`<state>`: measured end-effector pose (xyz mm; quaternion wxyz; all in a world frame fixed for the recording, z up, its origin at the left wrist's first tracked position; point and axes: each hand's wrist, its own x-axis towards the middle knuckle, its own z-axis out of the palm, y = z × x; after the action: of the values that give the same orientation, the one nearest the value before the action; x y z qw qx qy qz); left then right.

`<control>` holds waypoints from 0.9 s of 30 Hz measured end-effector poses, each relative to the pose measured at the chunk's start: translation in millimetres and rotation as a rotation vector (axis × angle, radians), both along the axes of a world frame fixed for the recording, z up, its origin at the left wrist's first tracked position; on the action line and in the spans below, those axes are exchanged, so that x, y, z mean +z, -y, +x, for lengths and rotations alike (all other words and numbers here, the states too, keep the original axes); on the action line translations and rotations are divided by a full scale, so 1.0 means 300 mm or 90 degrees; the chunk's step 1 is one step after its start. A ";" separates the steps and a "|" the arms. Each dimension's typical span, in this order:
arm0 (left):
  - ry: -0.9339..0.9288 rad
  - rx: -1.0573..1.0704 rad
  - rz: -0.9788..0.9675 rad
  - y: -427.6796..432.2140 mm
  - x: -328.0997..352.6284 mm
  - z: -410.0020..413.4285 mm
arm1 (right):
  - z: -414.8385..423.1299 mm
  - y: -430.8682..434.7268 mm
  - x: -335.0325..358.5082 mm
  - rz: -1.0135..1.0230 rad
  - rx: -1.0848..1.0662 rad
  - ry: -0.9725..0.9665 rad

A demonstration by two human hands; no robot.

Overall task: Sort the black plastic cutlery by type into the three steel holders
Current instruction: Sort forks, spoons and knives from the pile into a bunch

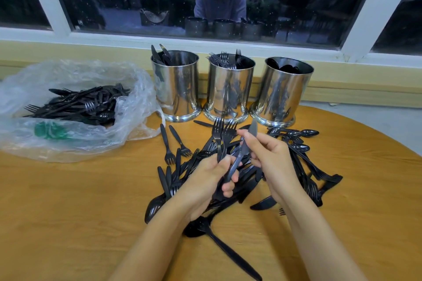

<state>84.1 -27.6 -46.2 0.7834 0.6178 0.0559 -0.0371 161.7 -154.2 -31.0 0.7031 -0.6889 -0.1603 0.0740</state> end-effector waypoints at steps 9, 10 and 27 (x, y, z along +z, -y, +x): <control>0.004 0.332 -0.066 -0.166 -0.004 0.020 | 0.111 -0.017 -0.045 -0.140 -0.007 0.000; 0.004 0.356 -0.082 -0.181 -0.004 0.021 | 0.137 -0.035 -0.055 -0.202 -0.012 0.023; -0.026 0.379 -0.123 -0.208 -0.017 0.031 | 0.365 -0.402 -0.126 -0.779 0.008 0.369</control>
<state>93.4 34.8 -51.4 0.8134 0.4963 0.2467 0.1765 271.2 -33.6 -68.7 0.1149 -0.9539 -0.2754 -0.0323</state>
